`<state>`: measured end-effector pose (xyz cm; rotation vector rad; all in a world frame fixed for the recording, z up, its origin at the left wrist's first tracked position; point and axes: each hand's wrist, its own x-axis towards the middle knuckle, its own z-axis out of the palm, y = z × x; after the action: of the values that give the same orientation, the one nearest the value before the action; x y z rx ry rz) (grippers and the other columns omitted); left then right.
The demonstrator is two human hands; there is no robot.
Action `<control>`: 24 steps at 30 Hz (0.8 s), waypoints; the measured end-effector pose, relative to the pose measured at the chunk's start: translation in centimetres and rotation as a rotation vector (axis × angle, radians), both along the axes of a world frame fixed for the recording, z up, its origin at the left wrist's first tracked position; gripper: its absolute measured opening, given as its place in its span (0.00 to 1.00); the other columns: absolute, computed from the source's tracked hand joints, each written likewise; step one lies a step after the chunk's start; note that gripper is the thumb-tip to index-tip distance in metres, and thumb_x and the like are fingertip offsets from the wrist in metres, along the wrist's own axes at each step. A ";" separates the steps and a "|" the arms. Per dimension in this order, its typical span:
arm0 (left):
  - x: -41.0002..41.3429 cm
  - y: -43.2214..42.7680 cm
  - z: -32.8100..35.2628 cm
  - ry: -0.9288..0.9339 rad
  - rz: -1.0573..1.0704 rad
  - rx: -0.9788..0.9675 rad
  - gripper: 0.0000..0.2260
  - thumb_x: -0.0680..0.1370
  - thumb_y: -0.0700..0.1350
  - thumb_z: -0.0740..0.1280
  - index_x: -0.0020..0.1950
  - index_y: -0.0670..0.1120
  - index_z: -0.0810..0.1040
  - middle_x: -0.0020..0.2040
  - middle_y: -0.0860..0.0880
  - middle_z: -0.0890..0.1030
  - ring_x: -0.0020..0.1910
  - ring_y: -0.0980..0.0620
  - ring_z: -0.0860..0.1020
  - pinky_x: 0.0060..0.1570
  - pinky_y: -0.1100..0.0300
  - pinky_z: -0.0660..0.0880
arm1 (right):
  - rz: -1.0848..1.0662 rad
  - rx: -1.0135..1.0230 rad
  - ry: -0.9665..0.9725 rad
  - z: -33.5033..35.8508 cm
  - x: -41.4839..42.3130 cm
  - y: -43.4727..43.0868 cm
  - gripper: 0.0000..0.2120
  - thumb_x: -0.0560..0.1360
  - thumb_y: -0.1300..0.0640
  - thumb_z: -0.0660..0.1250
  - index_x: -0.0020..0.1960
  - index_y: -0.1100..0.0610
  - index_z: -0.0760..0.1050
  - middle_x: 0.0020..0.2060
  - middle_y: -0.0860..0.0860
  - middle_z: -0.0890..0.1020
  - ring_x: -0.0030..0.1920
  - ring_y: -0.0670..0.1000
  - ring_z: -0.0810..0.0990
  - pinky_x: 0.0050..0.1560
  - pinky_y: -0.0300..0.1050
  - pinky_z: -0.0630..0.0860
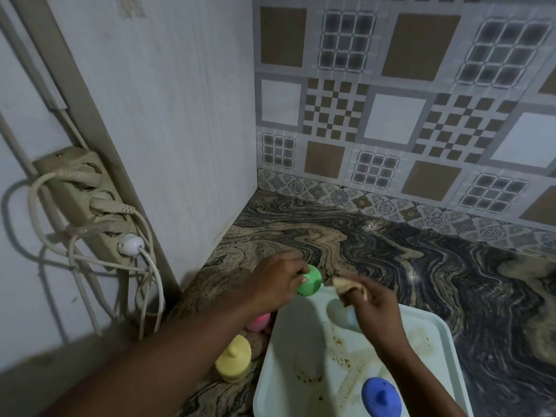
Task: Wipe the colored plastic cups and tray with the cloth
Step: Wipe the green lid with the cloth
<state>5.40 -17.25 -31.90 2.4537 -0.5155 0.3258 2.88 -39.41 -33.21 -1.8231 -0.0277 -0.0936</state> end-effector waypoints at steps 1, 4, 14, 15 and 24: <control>-0.1 -0.4 0.1 -0.042 -0.003 -0.007 0.09 0.76 0.45 0.71 0.54 0.43 0.84 0.48 0.47 0.80 0.47 0.45 0.79 0.46 0.53 0.77 | -0.082 0.157 0.049 0.1 0.3 0.3 0.13 0.79 0.64 0.66 0.52 0.50 0.86 0.44 0.49 0.88 0.47 0.52 0.86 0.44 0.43 0.80; -0.1 -2.0 0.1 -0.114 -0.007 -0.018 0.08 0.76 0.44 0.69 0.53 0.42 0.82 0.48 0.45 0.79 0.46 0.44 0.78 0.44 0.52 0.77 | -0.048 0.371 0.154 0.8 0.0 2.1 0.16 0.82 0.49 0.60 0.56 0.54 0.84 0.48 0.58 0.87 0.50 0.60 0.83 0.51 0.55 0.77; -0.3 -3.6 -0.7 -0.167 0.003 -0.052 0.05 0.75 0.44 0.68 0.49 0.45 0.79 0.45 0.49 0.76 0.44 0.48 0.75 0.43 0.52 0.75 | -0.077 0.259 0.124 1.5 0.2 2.4 0.09 0.80 0.64 0.68 0.58 0.56 0.80 0.44 0.55 0.85 0.32 0.42 0.82 0.30 0.36 0.76; -0.3 -3.7 -0.5 -0.126 0.013 -0.094 0.05 0.76 0.47 0.68 0.48 0.47 0.79 0.44 0.51 0.76 0.45 0.50 0.75 0.44 0.52 0.75 | -0.056 0.233 0.120 1.6 0.4 1.9 0.09 0.79 0.65 0.68 0.57 0.57 0.81 0.43 0.56 0.85 0.32 0.42 0.82 0.30 0.37 0.76; 3.1 -2.9 3.4 0.712 -0.010 -0.471 0.09 0.80 0.46 0.70 0.55 0.42 0.84 0.41 0.50 0.83 0.37 0.56 0.78 0.36 0.63 0.75 | 0.055 0.221 0.078 2.3 1.6 0.4 0.09 0.80 0.64 0.67 0.53 0.55 0.84 0.44 0.56 0.88 0.45 0.57 0.87 0.44 0.56 0.85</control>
<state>8.48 -20.14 -28.53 1.9252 -0.1158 -0.3886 4.46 -39.02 -30.88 -1.6031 -0.0113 0.0134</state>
